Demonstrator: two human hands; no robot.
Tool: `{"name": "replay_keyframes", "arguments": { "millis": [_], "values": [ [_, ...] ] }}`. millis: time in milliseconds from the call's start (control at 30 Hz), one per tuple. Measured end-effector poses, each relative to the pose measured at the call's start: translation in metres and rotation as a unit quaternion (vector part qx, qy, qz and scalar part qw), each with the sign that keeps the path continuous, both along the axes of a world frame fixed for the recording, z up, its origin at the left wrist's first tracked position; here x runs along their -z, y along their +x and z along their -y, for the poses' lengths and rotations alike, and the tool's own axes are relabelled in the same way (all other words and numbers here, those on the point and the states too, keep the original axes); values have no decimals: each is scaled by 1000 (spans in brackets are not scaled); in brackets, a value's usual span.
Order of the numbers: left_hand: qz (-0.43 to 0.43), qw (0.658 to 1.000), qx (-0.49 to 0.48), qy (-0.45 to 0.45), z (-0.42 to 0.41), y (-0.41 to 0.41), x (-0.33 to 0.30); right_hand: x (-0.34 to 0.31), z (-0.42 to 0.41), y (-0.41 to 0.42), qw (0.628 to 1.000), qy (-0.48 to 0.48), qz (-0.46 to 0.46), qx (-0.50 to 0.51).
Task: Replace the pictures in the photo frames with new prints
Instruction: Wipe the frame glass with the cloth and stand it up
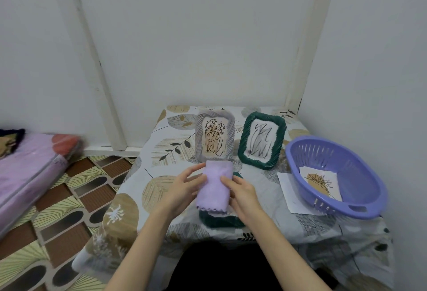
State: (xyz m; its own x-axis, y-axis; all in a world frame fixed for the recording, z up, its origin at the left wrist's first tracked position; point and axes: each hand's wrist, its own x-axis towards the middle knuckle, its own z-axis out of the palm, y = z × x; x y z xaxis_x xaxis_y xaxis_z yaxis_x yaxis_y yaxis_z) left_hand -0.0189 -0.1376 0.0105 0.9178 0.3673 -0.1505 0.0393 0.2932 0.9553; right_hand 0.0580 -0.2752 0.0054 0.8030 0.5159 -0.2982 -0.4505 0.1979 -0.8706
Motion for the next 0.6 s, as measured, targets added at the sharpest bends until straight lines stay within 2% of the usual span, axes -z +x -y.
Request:
{"name": "replay_keyframes", "arguments": {
  "millis": [67,100,133,200,233,267,333,400,500,600],
  "values": [
    [-35,993,-25,107,-4,6,7,-1,10,15,987,-87,128,43],
    [-55,982,-45,178,-6,8,13,-2,17,24,958,-154,230,68],
    [-66,966,-63,241,-8,10,18,-1,24,32,906,-226,349,82],
    [-71,939,-77,328,-9,16,30,8,34,41,764,-342,546,39],
    [-72,924,-74,368,-8,19,36,16,36,42,696,-383,607,-8],
    [-77,905,-65,413,-7,21,42,26,38,41,646,-404,646,-56],
    [-83,859,-30,505,-10,26,57,50,42,37,581,-423,686,-111],
    [-110,824,31,555,-16,28,67,55,47,35,553,-447,693,-120],
    [-138,795,90,583,-24,28,74,52,53,38,574,-444,676,-131],
    [-157,754,106,629,-26,25,79,60,53,42,553,-436,673,-226]
  ]
}}
